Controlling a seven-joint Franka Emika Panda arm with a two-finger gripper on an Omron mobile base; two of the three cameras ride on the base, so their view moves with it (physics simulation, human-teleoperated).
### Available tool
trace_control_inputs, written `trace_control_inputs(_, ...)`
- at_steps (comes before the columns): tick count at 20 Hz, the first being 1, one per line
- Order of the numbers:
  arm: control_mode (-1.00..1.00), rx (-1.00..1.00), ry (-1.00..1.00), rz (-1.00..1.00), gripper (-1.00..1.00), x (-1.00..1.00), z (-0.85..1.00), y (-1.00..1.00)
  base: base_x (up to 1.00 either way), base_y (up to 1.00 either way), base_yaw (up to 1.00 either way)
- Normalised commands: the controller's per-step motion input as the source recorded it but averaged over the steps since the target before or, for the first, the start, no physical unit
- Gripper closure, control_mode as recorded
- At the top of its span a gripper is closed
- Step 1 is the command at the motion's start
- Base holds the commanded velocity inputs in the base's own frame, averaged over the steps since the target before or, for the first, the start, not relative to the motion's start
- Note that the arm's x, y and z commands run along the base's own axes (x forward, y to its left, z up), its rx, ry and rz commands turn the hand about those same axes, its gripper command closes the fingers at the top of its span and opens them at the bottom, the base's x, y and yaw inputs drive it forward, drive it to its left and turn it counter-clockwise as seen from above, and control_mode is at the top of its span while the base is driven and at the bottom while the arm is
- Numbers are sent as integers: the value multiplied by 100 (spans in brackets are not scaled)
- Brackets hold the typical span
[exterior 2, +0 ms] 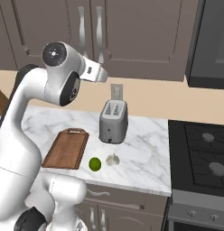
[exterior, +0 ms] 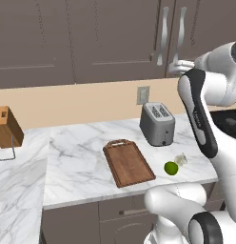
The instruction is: Open the cabinet. Place the bowl and condiment on the counter. Then place the lime and garlic on the cutting board.
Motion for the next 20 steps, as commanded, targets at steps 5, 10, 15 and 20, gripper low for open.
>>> trace_control_inputs(5,-100,0,-3,-1,-100,0,6,-5,0,0,0)
trace_control_inputs(10,-100,0,-2,0,-100,26,100,0,0,0,0)
trace_control_inputs(15,-100,1,0,0,-100,51,65,-10,0,0,0)
trace_control_inputs(20,-100,2,0,0,-100,42,-3,-23,0,0,0)
